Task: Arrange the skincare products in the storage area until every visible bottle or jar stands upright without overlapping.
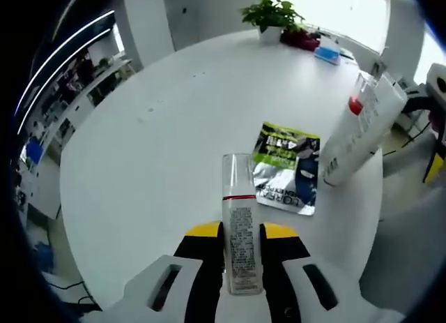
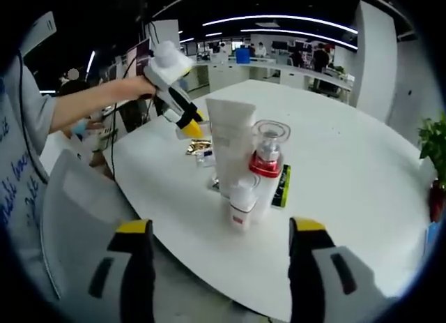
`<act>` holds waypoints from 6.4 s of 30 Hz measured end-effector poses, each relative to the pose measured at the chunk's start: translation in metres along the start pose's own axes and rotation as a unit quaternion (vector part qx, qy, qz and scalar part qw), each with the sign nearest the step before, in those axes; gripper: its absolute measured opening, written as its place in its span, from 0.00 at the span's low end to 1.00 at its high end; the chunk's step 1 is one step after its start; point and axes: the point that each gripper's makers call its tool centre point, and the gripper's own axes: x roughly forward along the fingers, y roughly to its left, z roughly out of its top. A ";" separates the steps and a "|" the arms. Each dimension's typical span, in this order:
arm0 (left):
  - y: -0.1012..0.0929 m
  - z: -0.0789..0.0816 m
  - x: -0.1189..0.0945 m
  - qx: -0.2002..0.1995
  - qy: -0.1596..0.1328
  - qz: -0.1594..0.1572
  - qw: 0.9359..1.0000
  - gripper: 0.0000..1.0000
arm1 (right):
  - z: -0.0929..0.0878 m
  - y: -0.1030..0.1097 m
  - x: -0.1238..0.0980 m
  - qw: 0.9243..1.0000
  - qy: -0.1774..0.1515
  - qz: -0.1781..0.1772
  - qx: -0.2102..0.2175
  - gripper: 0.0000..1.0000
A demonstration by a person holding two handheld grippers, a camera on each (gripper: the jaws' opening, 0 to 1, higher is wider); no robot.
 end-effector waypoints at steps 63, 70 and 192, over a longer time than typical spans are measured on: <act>-0.127 -0.020 -0.056 -0.043 -0.100 -0.091 0.990 0.16 | 0.027 0.051 0.044 0.964 -0.122 0.108 0.209 0.46; -0.137 -0.019 -0.060 -0.048 -0.107 -0.104 0.988 0.16 | 0.040 0.053 0.042 0.938 -0.155 0.139 0.276 0.44; -0.157 -0.012 0.026 0.091 -0.086 -0.112 0.986 0.25 | 0.044 0.053 0.065 0.992 -0.105 0.059 -0.030 0.27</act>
